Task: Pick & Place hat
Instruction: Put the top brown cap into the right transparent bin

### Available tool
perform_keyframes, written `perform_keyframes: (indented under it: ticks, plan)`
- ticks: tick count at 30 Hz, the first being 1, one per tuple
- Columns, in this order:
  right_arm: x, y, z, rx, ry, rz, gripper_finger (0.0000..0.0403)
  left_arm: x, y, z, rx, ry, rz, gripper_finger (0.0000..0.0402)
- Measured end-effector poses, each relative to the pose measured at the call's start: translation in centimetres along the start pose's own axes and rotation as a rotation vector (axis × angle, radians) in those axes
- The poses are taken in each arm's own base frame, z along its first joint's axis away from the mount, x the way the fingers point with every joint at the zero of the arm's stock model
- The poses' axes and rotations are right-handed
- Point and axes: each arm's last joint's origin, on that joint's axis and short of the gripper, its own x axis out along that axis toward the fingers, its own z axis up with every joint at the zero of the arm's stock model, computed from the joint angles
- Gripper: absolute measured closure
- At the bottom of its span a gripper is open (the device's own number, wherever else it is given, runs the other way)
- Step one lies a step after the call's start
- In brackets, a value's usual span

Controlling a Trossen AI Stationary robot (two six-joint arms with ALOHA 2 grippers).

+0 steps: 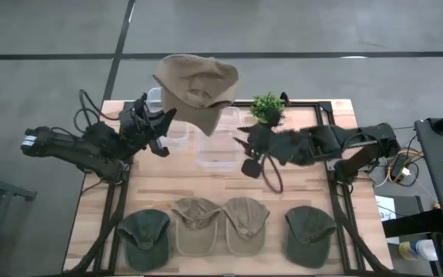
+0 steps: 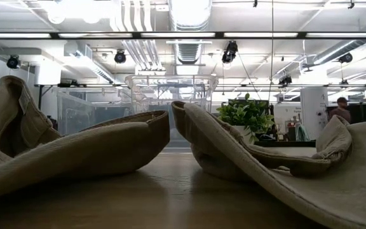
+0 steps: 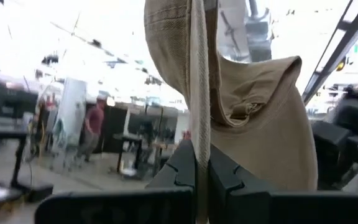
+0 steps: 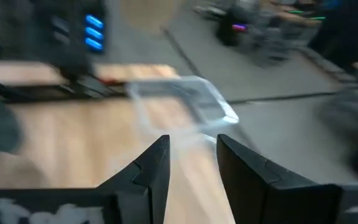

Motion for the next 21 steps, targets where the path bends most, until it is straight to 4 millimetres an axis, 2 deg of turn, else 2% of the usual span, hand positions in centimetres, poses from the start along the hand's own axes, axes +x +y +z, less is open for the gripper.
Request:
perform_keyframes:
  ticks: [5,15,21]
  plan:
    - [1.3,-0.8,0.9,0.061,-0.090,0.051,0.0275,0.1,0.3,0.0,0.111,0.003,0.053,0.0397]
    - [2.4,-1.3,2.2,0.083,-0.259,0.021,0.0275,0.0,0.7,0.5,0.154,-0.015,0.070,0.0397]
    - [2.5,-1.1,2.5,0.100,-0.302,0.088,0.0274,0.2,1.3,0.8,0.195,-0.048,0.111,0.0397]
